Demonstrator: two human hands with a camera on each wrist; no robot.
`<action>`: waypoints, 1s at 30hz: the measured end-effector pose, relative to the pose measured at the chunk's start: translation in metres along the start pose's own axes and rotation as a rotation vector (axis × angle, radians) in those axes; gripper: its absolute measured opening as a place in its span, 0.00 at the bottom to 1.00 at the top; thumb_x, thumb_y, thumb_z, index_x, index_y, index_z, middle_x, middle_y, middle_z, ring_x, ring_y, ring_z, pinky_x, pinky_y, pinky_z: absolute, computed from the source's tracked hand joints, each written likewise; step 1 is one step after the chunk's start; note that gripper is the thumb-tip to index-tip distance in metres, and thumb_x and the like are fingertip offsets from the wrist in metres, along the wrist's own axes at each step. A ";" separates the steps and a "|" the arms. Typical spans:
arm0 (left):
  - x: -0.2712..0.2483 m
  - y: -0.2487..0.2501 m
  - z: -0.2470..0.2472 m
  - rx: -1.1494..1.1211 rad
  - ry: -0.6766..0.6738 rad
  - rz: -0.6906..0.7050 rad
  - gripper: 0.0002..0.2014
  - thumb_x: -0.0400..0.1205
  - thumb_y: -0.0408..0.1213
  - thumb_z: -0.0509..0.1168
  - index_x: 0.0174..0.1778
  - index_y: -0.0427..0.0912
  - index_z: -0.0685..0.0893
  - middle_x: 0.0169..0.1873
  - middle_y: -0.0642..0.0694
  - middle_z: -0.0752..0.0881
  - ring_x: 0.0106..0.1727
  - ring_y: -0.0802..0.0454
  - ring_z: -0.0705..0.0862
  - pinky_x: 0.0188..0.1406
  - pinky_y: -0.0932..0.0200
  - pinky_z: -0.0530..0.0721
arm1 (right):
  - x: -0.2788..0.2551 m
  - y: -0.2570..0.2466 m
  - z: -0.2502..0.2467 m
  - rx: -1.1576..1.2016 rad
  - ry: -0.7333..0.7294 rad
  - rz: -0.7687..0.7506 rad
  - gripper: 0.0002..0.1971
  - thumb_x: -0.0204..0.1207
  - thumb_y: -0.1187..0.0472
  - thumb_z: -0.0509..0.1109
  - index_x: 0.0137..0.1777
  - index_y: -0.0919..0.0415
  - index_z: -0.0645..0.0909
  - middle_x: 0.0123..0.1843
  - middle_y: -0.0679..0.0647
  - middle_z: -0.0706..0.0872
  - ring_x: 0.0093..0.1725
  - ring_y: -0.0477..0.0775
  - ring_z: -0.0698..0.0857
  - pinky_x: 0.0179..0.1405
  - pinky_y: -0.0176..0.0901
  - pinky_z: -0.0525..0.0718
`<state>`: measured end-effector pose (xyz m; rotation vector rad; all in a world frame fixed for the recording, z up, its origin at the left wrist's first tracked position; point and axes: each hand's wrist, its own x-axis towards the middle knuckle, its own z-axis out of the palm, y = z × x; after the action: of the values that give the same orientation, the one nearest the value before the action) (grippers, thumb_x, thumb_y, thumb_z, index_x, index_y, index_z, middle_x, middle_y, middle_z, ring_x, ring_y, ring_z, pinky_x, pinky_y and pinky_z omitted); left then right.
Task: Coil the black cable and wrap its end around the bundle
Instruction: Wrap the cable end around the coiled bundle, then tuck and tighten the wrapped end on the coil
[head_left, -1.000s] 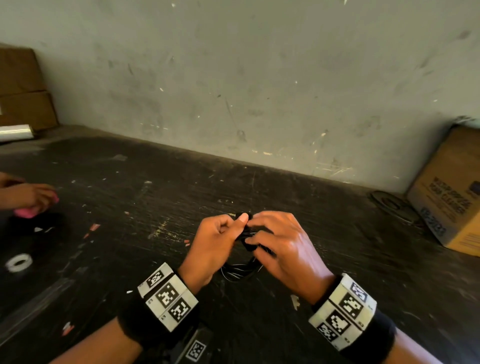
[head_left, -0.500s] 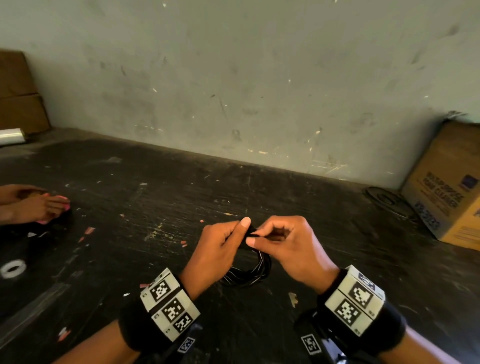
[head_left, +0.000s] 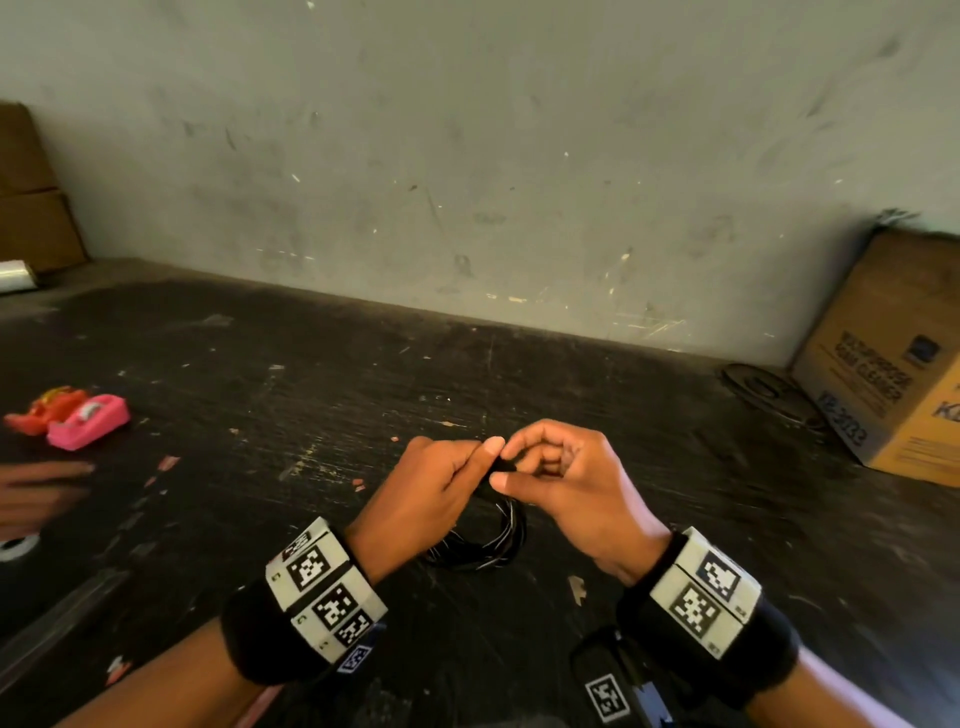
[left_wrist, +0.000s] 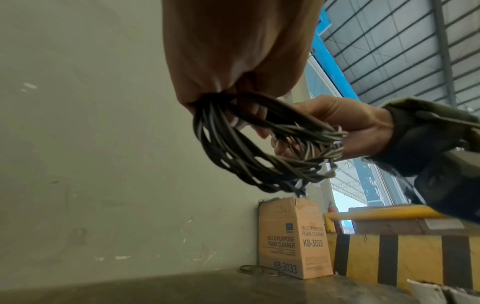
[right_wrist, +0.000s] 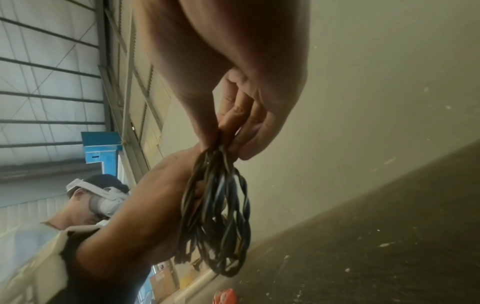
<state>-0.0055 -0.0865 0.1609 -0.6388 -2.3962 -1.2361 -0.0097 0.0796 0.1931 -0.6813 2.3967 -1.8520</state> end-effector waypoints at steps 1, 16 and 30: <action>0.000 0.000 0.001 -0.016 0.009 -0.014 0.23 0.85 0.46 0.56 0.25 0.38 0.76 0.18 0.55 0.67 0.20 0.59 0.67 0.23 0.62 0.65 | 0.000 0.000 0.000 0.003 0.012 0.003 0.10 0.66 0.70 0.79 0.45 0.61 0.85 0.31 0.53 0.83 0.31 0.44 0.83 0.35 0.33 0.83; -0.058 -0.022 -0.008 -1.357 0.354 -0.776 0.05 0.76 0.34 0.65 0.36 0.37 0.81 0.23 0.43 0.85 0.30 0.50 0.88 0.48 0.51 0.90 | 0.004 0.047 0.039 0.225 0.141 0.147 0.10 0.70 0.74 0.73 0.47 0.63 0.79 0.33 0.56 0.83 0.35 0.52 0.84 0.43 0.47 0.86; -0.165 -0.063 -0.062 -0.707 0.610 -1.167 0.17 0.86 0.40 0.55 0.33 0.35 0.75 0.09 0.50 0.77 0.08 0.59 0.75 0.10 0.71 0.71 | -0.027 0.127 0.150 -0.303 -0.643 0.219 0.06 0.73 0.64 0.74 0.40 0.51 0.84 0.31 0.46 0.84 0.32 0.46 0.85 0.38 0.41 0.84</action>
<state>0.1039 -0.2072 0.0689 1.0476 -1.6637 -2.2798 0.0177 -0.0228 0.0258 -0.8318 2.1999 -0.9879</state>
